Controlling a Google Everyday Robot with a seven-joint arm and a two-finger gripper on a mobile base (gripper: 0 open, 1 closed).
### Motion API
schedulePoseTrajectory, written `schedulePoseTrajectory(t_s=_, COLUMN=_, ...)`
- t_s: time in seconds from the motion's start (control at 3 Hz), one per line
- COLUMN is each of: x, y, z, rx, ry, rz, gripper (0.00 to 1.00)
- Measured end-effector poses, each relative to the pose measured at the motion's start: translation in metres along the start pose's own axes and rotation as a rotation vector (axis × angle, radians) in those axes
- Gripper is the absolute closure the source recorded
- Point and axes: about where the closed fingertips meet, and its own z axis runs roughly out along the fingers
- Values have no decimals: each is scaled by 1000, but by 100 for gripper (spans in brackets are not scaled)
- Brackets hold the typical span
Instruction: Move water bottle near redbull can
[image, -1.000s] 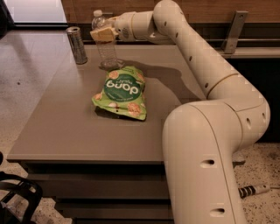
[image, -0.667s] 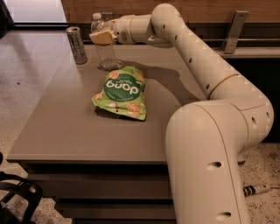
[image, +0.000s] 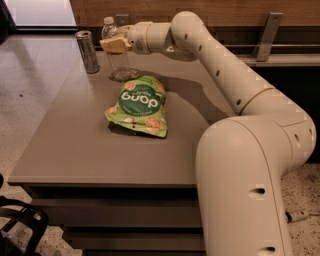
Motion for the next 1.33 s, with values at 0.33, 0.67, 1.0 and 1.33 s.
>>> schedulePoseTrajectory(t_s=0.33, x=0, y=2, z=3, rx=-5, ry=1, rz=0, gripper=81)
schedulePoseTrajectory(t_s=0.67, x=0, y=4, z=5, rx=-9, ry=1, rz=1, gripper=58)
schedulePoseTrajectory(t_s=1.0, x=1, y=5, z=8, rx=-14, ry=1, rz=2, gripper=36)
schedulePoseTrajectory(t_s=1.33, x=1, y=8, z=11, rx=-18, ry=1, rz=3, gripper=11)
